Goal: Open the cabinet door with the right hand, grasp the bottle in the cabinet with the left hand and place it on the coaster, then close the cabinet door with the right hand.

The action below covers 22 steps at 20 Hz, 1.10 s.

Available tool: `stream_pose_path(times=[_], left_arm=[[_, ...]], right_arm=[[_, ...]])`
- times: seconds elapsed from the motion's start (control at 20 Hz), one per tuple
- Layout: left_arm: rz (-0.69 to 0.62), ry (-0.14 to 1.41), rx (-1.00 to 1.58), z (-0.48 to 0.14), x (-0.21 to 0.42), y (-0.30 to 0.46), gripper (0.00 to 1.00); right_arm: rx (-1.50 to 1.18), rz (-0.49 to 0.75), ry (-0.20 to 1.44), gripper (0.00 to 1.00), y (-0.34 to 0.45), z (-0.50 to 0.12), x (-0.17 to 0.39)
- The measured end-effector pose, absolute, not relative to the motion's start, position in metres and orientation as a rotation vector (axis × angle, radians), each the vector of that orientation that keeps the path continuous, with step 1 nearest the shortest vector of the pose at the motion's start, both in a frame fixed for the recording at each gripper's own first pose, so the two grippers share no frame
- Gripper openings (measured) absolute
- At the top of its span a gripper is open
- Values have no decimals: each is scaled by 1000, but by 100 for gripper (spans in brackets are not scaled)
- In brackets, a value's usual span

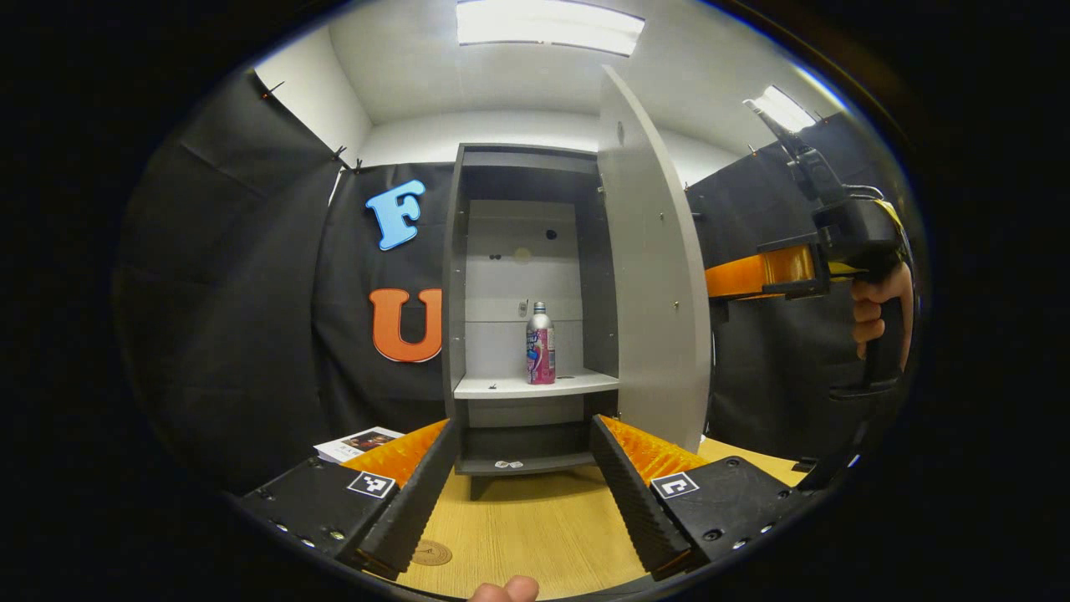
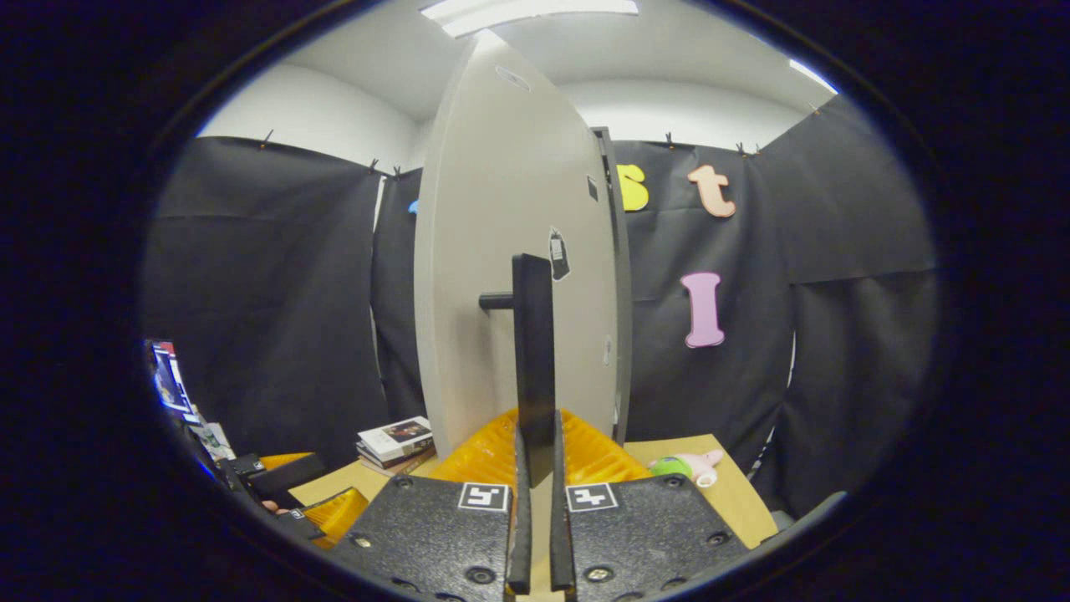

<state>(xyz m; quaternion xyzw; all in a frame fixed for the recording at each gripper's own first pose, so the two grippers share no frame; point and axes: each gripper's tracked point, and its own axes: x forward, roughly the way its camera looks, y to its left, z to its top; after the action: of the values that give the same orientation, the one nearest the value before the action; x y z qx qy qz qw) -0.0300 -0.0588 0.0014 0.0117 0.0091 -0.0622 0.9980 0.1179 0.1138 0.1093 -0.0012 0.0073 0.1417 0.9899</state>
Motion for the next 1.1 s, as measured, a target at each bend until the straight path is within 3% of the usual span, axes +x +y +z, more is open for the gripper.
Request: stream_pose_path(times=[0.85,1.1], left_arm=[[-151,63,18,-13,-32,-72,95],[-147,73,18,-16,-30,-72,95]], right_arm=[[-87,81,-31,4,12,122,129],[-43,119,-29,4,16,122,130]])
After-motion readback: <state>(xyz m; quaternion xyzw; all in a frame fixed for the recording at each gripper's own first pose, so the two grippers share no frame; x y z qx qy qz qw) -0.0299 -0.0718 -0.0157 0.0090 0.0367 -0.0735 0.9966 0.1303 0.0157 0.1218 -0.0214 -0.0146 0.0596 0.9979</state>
